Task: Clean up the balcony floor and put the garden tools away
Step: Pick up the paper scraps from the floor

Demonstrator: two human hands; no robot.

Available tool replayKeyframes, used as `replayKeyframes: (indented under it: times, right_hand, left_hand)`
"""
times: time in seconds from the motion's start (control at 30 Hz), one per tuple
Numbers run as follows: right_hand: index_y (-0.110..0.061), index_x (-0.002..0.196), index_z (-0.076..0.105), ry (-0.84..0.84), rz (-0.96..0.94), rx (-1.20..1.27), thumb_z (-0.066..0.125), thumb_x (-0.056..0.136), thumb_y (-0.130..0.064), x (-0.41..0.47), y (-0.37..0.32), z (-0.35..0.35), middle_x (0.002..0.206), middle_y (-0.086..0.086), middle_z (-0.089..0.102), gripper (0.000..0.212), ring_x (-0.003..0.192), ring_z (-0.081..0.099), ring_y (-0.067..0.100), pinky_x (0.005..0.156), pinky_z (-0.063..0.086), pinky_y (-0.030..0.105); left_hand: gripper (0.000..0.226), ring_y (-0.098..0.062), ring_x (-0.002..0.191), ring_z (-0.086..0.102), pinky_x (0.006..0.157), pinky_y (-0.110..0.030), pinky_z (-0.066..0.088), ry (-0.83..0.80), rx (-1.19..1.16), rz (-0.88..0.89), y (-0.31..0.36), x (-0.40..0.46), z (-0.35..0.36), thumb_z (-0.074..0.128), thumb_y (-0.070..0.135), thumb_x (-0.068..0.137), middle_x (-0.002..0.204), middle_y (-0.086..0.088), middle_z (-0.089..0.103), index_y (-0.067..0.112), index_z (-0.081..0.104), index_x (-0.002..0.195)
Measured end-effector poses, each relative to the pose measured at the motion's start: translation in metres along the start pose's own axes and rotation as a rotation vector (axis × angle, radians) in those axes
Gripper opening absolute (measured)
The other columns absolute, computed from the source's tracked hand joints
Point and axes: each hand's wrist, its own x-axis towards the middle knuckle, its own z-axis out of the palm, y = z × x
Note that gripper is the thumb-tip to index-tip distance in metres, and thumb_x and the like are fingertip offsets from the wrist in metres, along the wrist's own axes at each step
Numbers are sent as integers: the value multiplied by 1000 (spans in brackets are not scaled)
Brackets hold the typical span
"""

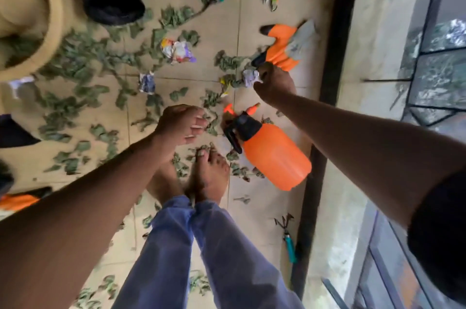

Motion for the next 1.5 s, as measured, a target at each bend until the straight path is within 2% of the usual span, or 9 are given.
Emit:
replayKeyframes:
  times: [0.17,0.43,0.6,0.8,0.93,1.07,1.17,1.33,1.5]
  right_hand:
    - [-22,129,58,-94,6,-35,73,86,-34,30,4,38,129,11,62,47,115,60,33,82,49,35]
    - [-22,105,65,144,161,82,58,95,-44,22,-8,58,109,5,69,25,105,65,32,75,41,32]
    - [-25,99,69,305,-121,110,58,90,-40,-31,-27,46,99,1,72,21,94,67,27,76,56,40]
    - [-28,93,74,129,-497,15,45,78,-42,-83,-69,55,96,-3,71,35,94,63,28,80,53,39]
    - [-25,103,74,247,-334,20,52,81,-32,-64,-67,51,101,2,74,32,98,65,31,82,51,39]
    - [-32,137,58,-152,-157,-341,60,87,-22,-28,-63,63,128,10,65,51,127,50,32,103,36,46]
    - [-37,141,54,-198,-214,-476,65,87,-23,-14,-66,74,138,6,59,57,131,48,31,106,33,47]
    - [-26,118,69,-29,-201,-253,62,84,-24,-19,-68,70,122,0,69,34,117,61,27,100,42,40]
    - [-30,84,68,65,-180,291,71,80,-23,-43,-72,50,86,-12,72,9,82,70,9,72,56,28]
  left_hand:
    - [19,-22,90,69,84,-31,54,-15,13,-55,-31,21,-3,55,28,102,102,-7,75,17,71,105]
    - [26,-25,100,72,87,-34,55,-8,4,-108,-50,28,-16,53,31,103,104,-5,77,17,71,115]
    - [42,-26,105,72,84,-39,59,-112,-94,-67,-19,25,-15,43,50,107,118,-9,74,19,66,122]
    - [19,-17,74,73,67,-34,59,-81,-312,27,17,40,-6,56,37,104,83,-1,75,22,66,112]
    - [14,-18,66,69,59,-28,57,33,-270,7,13,59,-24,58,13,102,78,-4,73,12,72,104]
    - [12,-23,63,66,57,-29,58,93,-268,-12,-4,67,-47,64,14,98,80,-10,69,7,70,105]
    - [12,-25,64,66,58,-30,59,95,-281,-32,-20,66,-60,61,13,100,80,-12,68,6,68,107]
    - [14,-26,67,66,59,-30,62,111,-274,-75,-40,51,-65,59,12,100,85,-15,68,6,68,109]
    - [17,-25,68,67,63,-33,61,67,-307,-64,-34,43,-66,58,17,100,85,-14,69,7,68,110]
